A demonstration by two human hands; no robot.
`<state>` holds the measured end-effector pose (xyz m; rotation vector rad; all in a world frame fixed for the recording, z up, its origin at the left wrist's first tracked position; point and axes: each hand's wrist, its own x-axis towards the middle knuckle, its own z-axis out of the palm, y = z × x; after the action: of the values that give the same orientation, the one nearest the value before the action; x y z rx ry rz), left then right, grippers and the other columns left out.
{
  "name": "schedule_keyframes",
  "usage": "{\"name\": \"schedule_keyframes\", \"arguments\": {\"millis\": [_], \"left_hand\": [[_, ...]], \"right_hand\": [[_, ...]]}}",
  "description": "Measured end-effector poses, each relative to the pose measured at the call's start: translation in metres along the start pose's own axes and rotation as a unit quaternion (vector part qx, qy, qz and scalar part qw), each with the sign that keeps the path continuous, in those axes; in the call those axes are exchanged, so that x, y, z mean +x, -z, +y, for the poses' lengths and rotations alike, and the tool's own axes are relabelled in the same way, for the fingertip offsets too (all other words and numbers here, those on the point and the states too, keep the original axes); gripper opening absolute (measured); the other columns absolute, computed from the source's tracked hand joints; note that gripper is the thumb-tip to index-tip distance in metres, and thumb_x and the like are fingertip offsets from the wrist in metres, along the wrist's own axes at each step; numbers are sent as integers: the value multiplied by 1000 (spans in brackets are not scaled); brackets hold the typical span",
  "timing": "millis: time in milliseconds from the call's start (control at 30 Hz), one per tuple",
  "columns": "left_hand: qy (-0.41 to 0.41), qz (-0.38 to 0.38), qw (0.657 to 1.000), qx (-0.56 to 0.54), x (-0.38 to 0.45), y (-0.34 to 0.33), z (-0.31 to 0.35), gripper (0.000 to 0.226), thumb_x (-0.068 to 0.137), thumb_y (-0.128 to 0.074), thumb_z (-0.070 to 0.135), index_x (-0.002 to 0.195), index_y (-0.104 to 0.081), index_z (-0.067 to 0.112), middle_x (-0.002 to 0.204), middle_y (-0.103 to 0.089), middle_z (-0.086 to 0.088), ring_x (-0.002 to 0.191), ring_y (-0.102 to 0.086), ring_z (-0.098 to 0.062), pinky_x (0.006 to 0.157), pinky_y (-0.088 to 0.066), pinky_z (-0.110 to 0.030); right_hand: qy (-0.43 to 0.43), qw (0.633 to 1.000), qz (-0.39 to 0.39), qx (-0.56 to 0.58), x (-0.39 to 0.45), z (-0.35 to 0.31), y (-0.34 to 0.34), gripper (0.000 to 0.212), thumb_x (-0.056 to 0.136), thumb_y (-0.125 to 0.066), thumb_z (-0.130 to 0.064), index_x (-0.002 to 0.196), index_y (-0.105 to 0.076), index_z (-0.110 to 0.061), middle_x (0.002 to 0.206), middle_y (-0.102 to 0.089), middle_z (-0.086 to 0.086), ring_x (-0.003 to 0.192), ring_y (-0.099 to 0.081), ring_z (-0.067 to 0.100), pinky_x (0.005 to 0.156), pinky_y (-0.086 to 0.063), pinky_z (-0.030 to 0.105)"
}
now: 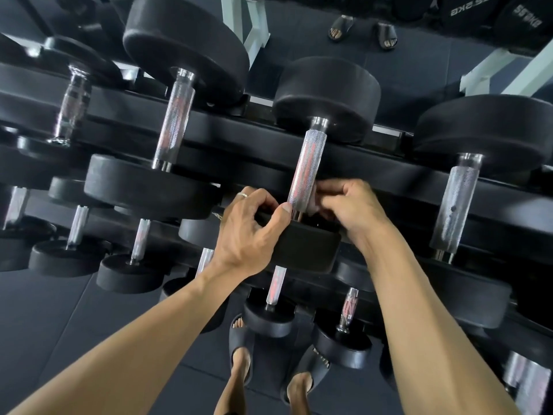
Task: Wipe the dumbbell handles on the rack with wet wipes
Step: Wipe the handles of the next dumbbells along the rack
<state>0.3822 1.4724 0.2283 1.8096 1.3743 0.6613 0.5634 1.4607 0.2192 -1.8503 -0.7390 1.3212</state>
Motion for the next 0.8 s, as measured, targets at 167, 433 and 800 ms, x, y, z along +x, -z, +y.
{"name": "schedule_keyframes", "arguments": {"millis": [167,433,800], "left_hand": [[4,-1,1000,2,-1,0,-1,41,79,-42,61,70,-55,23,77,-51,11,81,-51,-6,67,-33,-16],[3,2,1000,6,0,0,-3,45,79,-43,60,72,-58,18,77,-51,11,79,-50,-4,67,-34,-14],[4,-3,1000,9,1,0,-2,48,80,-43,60,73,-60,15,78,-53,8,79,-52,-6,68,-36,-15]], "right_hand": [[-30,979,35,198,5,-13,0,29,83,-67,10,85,-76,-17,78,-77,2,80,-72,19,80,-60,32],[-25,993,-35,112,0,-7,0,38,81,-62,17,76,-73,-19,64,-72,-3,62,-66,11,63,-54,22],[15,997,-45,64,18,-9,-11,51,82,-49,19,71,-78,-22,66,-73,-5,58,-63,5,59,-50,20]]}}
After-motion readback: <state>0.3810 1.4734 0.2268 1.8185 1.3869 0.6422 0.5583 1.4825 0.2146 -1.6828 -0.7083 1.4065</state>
